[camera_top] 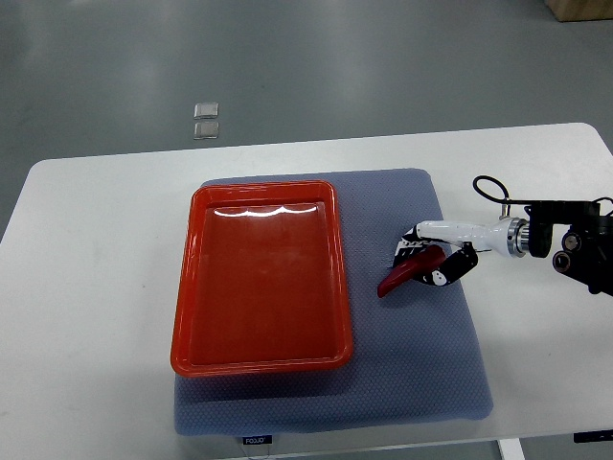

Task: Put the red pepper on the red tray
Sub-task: 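Close the right hand fingers around the red pepper, then lift the pepper with the right hand and carry it over the tray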

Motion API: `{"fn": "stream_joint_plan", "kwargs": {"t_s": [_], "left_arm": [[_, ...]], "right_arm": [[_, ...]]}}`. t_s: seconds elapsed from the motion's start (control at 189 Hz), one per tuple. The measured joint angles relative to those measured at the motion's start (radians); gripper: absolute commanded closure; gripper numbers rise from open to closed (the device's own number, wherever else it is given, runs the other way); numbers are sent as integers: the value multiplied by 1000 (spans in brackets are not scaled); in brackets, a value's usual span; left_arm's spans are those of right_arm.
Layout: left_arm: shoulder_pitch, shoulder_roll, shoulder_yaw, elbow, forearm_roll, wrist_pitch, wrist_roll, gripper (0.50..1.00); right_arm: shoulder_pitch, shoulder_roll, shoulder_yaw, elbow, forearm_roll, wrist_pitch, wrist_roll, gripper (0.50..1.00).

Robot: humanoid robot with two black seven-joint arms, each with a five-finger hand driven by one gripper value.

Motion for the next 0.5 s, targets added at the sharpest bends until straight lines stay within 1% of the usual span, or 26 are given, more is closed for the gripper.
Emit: {"fn": "stream_joint_plan", "kwargs": {"t_s": [0.248, 0.502], "left_arm": [[0, 0, 0, 0, 0, 0, 0, 500], [0, 0, 1, 0, 0, 0, 1, 500]], "right_arm": [[22, -26, 2, 0, 3, -1, 0, 1000], [91, -53, 6, 3, 21, 12, 0, 1000]]}}
